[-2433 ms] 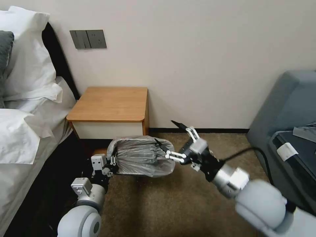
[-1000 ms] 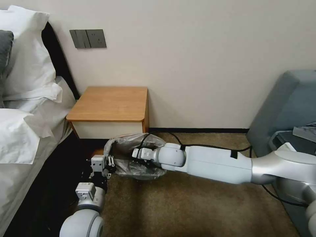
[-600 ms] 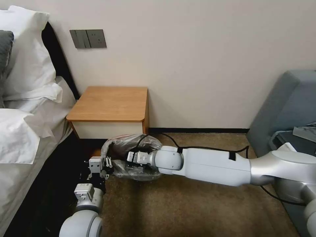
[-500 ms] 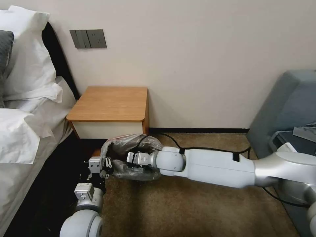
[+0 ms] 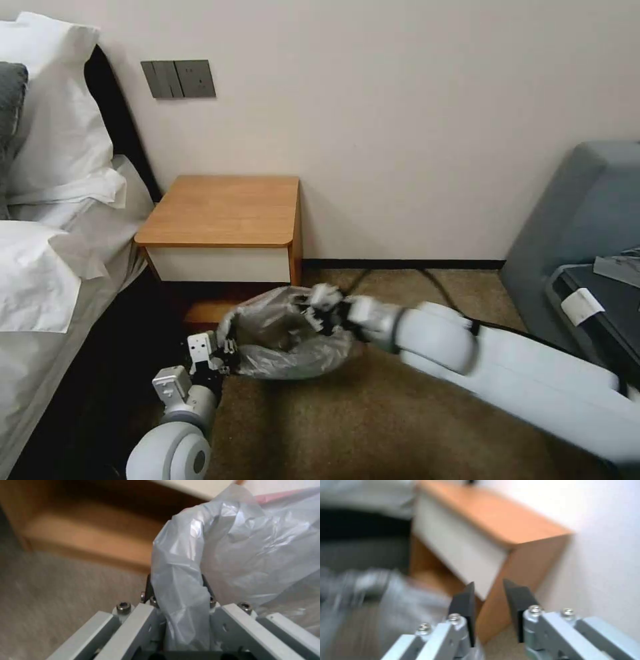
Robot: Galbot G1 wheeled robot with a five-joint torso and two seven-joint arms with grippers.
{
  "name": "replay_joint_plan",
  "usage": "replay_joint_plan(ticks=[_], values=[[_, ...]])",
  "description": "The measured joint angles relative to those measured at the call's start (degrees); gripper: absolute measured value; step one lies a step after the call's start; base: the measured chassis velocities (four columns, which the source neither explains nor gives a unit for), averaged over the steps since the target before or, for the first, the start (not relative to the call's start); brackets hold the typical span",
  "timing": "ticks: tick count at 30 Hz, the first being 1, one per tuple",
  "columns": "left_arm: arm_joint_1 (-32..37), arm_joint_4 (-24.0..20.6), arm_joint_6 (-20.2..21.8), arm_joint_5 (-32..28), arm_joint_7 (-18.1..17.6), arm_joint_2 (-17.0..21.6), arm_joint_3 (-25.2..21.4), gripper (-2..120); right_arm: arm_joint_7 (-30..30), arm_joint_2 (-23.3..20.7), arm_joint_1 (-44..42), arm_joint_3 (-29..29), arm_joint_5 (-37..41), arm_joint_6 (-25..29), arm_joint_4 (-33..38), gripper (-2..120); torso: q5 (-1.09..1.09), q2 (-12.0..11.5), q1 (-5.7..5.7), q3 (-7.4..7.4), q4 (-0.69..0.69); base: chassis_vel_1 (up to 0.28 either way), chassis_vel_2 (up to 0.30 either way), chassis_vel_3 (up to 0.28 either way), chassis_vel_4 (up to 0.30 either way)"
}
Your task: Pick up the garbage bag from the table and place it over the trash can.
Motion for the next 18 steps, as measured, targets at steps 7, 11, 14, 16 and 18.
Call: replay_joint_plan(ticks=[7, 11, 14, 16, 18], values=[[-1.4, 1.49, 5.08, -1.79, 1.08, 0.87, 1.28, 4, 8.93, 6.01, -20.88, 17.51, -0.51, 8.13, 2.22, 50, -0.02, 0.0, 0.0, 0.0, -0.01, 0.0, 0.0, 0.0, 0.0], [-1.48, 2.62, 6.28, -2.56, 0.92, 1.14, 1.63, 4, 8.31, 8.04, -25.93, 24.63, -0.41, 9.71, 2.75, 63, -0.03, 0.0, 0.0, 0.01, 0.03, 0.0, 0.0, 0.0, 0.0], [-1.39, 3.75, 6.64, -2.52, 0.9, 1.15, 1.94, 4, 7.59, 8.79, -27.82, 27.1, -0.04, 9.93, 2.83, 73, -0.03, 0.0, 0.0, 0.01, 0.01, 0.0, 0.0, 0.0, 0.0], [-1.36, 4.45, 6.68, -2.41, 0.9, 1.16, 2.05, 4, 7.42, 9.35, -28.28, 27.83, 0.11, 9.98, 2.79, 79, -0.03, 0.0, 0.0, 0.0, 0.01, 0.0, 0.0, 0.0, 0.0], [-1.23, 5.15, 6.41, -2.26, 1.17, 1.18, 2.1, 4, 7.02, 10.26, -28.96, 28.47, 0.12, 10.0, 2.54, 89, 0.01, 0.0, 0.0, 0.0, 0.01, 0.0, 0.0, 0.0, 0.0]])
